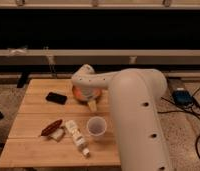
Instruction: Drag the ceramic bowl in a circle
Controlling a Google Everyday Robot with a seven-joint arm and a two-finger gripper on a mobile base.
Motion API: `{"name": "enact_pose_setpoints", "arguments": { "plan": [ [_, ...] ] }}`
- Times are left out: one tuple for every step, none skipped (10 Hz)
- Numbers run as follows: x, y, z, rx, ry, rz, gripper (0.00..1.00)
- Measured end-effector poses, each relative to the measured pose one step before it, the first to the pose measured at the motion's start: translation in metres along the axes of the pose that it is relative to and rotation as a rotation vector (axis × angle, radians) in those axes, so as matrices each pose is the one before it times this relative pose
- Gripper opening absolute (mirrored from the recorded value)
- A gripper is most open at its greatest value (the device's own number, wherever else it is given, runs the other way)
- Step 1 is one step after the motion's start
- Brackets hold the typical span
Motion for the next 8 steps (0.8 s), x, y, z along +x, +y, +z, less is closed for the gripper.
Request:
{"name": "enact_pose_setpoints", "arguments": {
  "plan": [
    [0.00058, 0.00041, 0.00055, 0.00797, 0.00923, 0.01178, 0.49],
    [0.00091, 0.00103, -0.00081, 0.00525, 0.00579, 0.00904, 0.41],
    [0.00246, 0.00124, -0.00343, 0.01237, 0.00596, 0.0099, 0.3],
    [0.00491, 0.00468, -0.00345, 0.00161, 0.00757, 0.00593, 0.2],
    [0.0048, 0.0041, -0.0045, 0.01145, -0.00075, -0.0038, 0.09],
    [0.00624, 0.00632, -0.00261, 0.00453, 0.00131, -0.0098, 0.03],
    [0.00927, 0.00937, -0.00381, 0.00529, 0.00255, -0.02673, 0.0],
    [0.00532, 0.00758, -0.00223, -0.00075, 0.00376, -0.02548, 0.0]
  ]
}}
